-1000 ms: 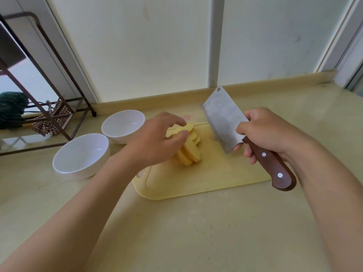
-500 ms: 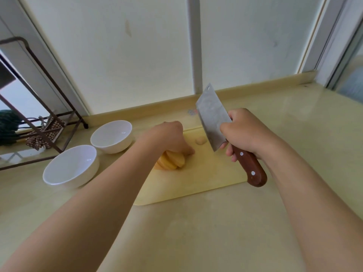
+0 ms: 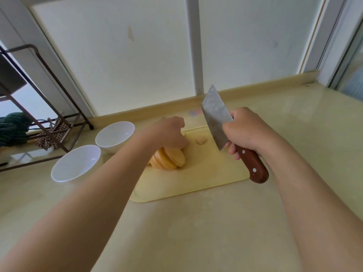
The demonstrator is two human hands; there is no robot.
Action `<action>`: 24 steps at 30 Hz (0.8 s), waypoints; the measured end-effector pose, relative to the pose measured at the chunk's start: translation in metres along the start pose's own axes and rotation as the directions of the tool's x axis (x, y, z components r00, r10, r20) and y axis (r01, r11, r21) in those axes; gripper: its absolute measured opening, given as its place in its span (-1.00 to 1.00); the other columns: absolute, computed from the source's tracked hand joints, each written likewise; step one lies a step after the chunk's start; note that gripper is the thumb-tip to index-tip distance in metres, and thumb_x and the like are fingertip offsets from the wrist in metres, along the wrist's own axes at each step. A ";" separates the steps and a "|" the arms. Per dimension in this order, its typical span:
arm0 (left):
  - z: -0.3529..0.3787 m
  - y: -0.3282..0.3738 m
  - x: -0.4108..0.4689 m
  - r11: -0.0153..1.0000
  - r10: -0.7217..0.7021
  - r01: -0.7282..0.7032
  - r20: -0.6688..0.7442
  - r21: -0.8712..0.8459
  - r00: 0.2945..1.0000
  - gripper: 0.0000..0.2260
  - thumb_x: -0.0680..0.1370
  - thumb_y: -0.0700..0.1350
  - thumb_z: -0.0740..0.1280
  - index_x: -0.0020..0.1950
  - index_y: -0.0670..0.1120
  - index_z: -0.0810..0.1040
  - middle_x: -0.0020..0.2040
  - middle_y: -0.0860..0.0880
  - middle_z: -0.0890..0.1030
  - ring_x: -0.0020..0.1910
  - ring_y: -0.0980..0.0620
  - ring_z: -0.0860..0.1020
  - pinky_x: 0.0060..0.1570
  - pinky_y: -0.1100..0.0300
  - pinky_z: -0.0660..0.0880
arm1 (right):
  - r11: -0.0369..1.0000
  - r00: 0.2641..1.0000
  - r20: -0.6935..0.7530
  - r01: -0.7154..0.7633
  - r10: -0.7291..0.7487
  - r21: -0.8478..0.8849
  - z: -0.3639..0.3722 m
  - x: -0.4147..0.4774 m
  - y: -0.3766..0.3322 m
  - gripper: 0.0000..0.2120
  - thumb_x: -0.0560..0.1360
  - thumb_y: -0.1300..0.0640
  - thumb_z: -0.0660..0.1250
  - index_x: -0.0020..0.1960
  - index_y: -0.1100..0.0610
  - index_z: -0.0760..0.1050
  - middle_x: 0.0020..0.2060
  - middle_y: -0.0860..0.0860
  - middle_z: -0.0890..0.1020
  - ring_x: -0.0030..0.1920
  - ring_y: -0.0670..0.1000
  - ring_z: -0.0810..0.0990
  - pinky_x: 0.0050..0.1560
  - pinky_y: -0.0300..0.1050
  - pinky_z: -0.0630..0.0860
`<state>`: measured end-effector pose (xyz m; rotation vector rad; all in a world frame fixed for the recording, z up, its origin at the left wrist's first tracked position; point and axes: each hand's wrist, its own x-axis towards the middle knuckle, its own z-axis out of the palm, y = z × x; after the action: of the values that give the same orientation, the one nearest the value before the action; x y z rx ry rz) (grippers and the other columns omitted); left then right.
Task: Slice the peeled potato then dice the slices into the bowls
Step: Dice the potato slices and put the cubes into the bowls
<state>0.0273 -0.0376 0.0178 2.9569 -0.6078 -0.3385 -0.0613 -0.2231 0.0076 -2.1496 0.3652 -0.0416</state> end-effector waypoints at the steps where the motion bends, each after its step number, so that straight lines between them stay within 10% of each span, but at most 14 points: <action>1: -0.007 -0.005 -0.002 0.999 -0.007 0.005 -0.030 -0.050 1.000 -0.57 0.51 0.03 0.34 0.37 0.06 0.41 0.25 0.04 0.47 0.08 0.00 0.45 0.05 0.10 0.45 | 1.000 1.000 0.000 -0.002 0.002 -0.008 0.000 0.000 0.000 -0.71 0.43 0.31 0.11 0.07 0.29 0.50 -0.31 0.27 0.69 -0.37 0.30 0.71 -0.44 0.05 0.66; 5: -0.026 -0.041 -0.017 0.986 -0.075 0.056 -0.119 -0.158 0.990 -0.81 0.51 -0.19 0.20 0.00 0.05 0.52 -0.02 0.03 0.50 -0.07 -0.02 0.47 0.01 0.11 0.43 | 1.000 1.000 -0.004 -0.006 0.005 -0.017 0.000 0.001 0.001 -0.69 0.41 0.30 0.11 0.08 0.27 0.49 -0.33 0.26 0.70 -0.36 0.30 0.71 -0.40 0.13 0.68; 11: -0.003 -0.068 -0.056 0.996 -0.045 0.031 0.160 0.088 0.986 -0.63 0.43 0.06 0.41 0.22 0.08 0.51 0.14 0.12 0.56 0.10 0.04 0.55 0.18 0.03 0.51 | 1.000 1.000 -0.017 0.011 -0.011 -0.011 0.004 -0.003 -0.002 -0.77 0.51 0.28 0.14 0.06 0.23 0.53 -0.35 0.24 0.69 -0.44 0.21 0.67 -0.46 -0.04 0.61; 19: 0.025 -0.075 -0.069 0.993 0.063 -0.049 -0.131 0.110 0.989 -0.90 0.51 0.02 0.28 -0.06 0.02 0.51 -0.15 0.06 0.61 -0.19 0.02 0.60 -0.20 0.13 0.53 | 0.999 0.999 -0.006 0.050 -0.050 -0.010 0.011 -0.015 -0.008 -0.76 0.50 0.30 0.11 -0.01 0.18 0.54 -0.28 0.27 0.69 -0.52 0.06 0.61 -0.47 -0.10 0.57; 24: 0.031 -0.081 -0.071 0.995 -0.007 -0.019 -0.248 -0.102 0.969 -0.73 0.50 -0.16 0.26 0.19 -0.04 0.53 -0.03 0.01 0.57 -0.14 0.02 0.57 -0.28 0.12 0.55 | 0.999 0.999 -0.007 0.042 -0.042 -0.032 0.011 -0.015 -0.010 -0.76 0.47 0.32 0.09 -0.03 0.20 0.52 -0.30 0.27 0.69 -0.55 0.07 0.59 -0.50 -0.13 0.53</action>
<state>-0.0128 0.0627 -0.0102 2.8334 -0.5490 0.0026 -0.0717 -0.2046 0.0108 -2.1891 0.3266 -0.0683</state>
